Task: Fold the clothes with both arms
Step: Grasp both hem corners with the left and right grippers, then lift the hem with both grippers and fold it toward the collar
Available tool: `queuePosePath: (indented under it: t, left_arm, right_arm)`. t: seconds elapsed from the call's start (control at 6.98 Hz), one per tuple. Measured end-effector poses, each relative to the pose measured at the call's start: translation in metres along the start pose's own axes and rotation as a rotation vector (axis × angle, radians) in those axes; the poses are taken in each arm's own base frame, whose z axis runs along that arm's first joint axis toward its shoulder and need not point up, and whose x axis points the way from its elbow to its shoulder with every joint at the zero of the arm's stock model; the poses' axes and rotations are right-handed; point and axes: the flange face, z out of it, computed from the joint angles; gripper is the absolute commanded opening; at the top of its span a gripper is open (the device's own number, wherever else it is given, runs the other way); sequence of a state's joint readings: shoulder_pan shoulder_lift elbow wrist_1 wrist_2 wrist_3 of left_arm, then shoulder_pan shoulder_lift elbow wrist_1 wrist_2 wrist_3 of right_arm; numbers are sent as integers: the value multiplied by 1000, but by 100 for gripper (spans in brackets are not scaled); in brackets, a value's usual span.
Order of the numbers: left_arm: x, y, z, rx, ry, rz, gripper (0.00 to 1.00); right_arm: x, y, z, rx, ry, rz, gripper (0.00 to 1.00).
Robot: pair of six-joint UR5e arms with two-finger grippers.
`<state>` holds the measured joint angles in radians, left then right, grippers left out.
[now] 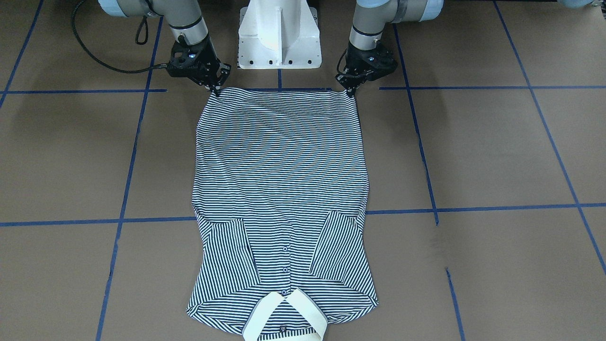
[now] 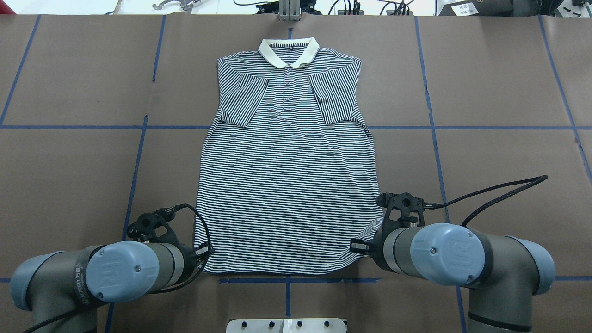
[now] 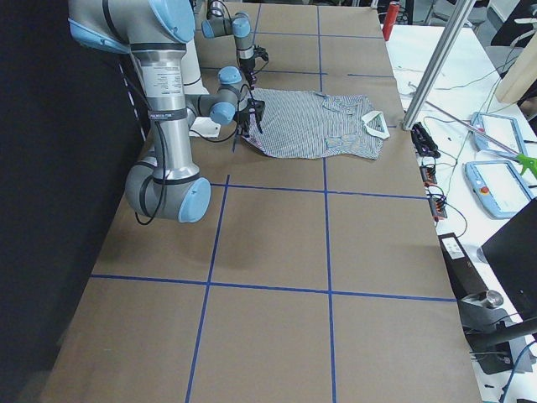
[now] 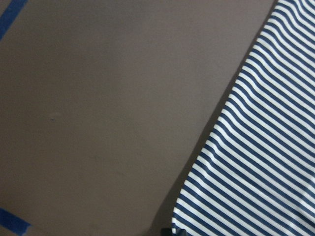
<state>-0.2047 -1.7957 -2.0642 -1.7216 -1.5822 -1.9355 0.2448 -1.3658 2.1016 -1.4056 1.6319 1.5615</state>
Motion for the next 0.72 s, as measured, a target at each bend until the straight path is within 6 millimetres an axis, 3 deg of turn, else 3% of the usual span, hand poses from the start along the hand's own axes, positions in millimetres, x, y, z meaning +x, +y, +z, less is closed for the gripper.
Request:
queuePosePath:
  t: [0.29,0.43,0.72]
  left_arm:
    - [9,7,-50,-40,73,5,0]
    - [7,21,-76,-66,76,20,0]
    - [-8,61,-101,-121,28,71,0]
  right_arm:
    - [10,5,-27,-46,-31,-4,0]
    - [24,12,-46,-78,-38,-9,0]
    - [44,33,-80,-164,-56,-30,0]
